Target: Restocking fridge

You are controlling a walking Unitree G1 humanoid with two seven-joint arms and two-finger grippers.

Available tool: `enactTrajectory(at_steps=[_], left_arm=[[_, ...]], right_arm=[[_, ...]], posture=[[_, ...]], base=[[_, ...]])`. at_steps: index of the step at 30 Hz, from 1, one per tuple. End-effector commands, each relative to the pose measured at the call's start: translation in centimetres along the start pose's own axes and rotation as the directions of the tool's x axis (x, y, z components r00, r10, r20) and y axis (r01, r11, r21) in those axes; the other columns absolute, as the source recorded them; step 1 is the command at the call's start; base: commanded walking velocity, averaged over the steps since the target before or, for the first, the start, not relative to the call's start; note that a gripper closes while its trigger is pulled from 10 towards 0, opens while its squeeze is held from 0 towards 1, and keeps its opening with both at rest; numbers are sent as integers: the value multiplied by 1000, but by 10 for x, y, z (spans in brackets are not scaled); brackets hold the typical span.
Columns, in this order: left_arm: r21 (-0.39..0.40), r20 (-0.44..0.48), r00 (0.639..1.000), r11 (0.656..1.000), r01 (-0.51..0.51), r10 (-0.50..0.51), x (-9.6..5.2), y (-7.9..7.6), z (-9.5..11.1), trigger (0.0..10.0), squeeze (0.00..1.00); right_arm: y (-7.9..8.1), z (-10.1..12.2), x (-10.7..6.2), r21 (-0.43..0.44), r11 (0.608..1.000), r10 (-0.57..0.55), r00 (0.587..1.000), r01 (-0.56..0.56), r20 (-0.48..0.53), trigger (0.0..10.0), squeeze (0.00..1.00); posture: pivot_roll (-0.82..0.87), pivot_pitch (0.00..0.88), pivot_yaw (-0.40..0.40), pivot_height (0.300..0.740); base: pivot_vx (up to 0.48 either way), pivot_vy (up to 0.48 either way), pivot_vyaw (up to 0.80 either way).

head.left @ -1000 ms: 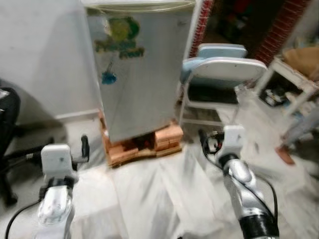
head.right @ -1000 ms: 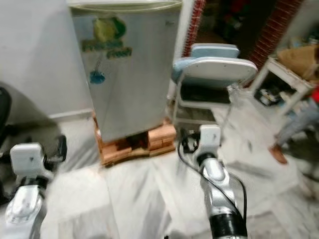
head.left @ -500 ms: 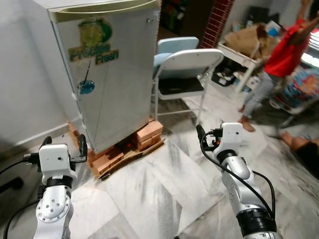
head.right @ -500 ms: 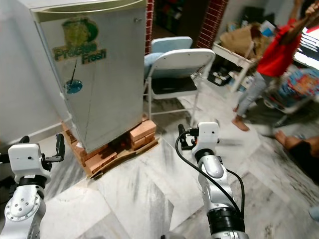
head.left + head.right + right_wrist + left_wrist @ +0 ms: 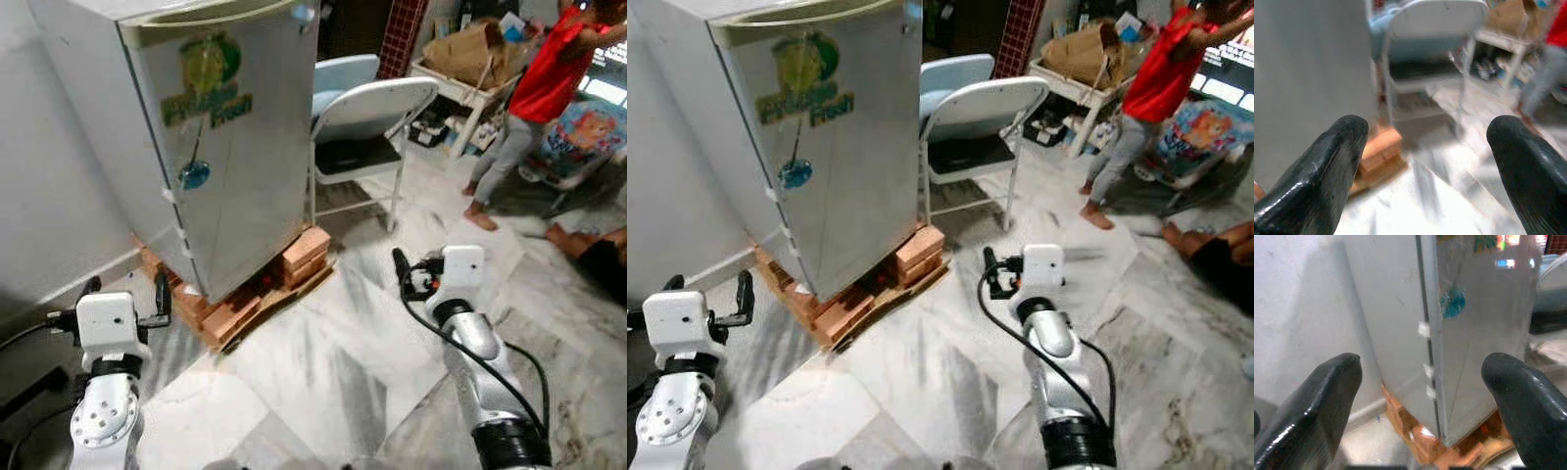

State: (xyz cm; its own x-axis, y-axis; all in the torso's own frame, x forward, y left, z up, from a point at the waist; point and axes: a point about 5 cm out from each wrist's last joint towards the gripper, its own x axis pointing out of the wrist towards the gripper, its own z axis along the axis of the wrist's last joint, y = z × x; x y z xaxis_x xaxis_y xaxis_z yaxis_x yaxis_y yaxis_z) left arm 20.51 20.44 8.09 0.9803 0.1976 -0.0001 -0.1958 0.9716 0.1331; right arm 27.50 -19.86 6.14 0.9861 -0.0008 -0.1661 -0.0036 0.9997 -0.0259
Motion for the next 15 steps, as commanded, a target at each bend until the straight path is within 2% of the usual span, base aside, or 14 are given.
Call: enactTrajectory(at_steps=[1, 6, 12, 15], left_arm=[[36, -9, 1000, 999, -22, 22, -7, 8, -2, 10000, 0], [64, -33, 999, 997, -37, 39, -20, 13, -11, 10000, 0], [60, -35, 999, 998, -19, 21, -22, 13, -13, 10000, 0], [62, -26, 999, 998, -21, 23, -18, 15, -9, 10000, 0]], right_arm=[[-4, 0, -4, -19, 1000, -4, 1000, 4, 3, 10000, 0], [-10, -2, -10, -21, 1000, -23, 1000, 23, -4, 10000, 0], [-7, -1, -10, -22, 1000, -18, 1000, 18, -3, 10000, 0], [-3, 0, -7, -15, 1000, -9, 1000, 9, 3, 10000, 0]], posture=[[49, 39, -36, 740], [47, 42, -33, 740], [52, 43, -32, 740], [55, 41, -31, 740]], base=[[0, 0, 0], [0, 0, 0], [0, 0, 0], [0, 299, -304]])
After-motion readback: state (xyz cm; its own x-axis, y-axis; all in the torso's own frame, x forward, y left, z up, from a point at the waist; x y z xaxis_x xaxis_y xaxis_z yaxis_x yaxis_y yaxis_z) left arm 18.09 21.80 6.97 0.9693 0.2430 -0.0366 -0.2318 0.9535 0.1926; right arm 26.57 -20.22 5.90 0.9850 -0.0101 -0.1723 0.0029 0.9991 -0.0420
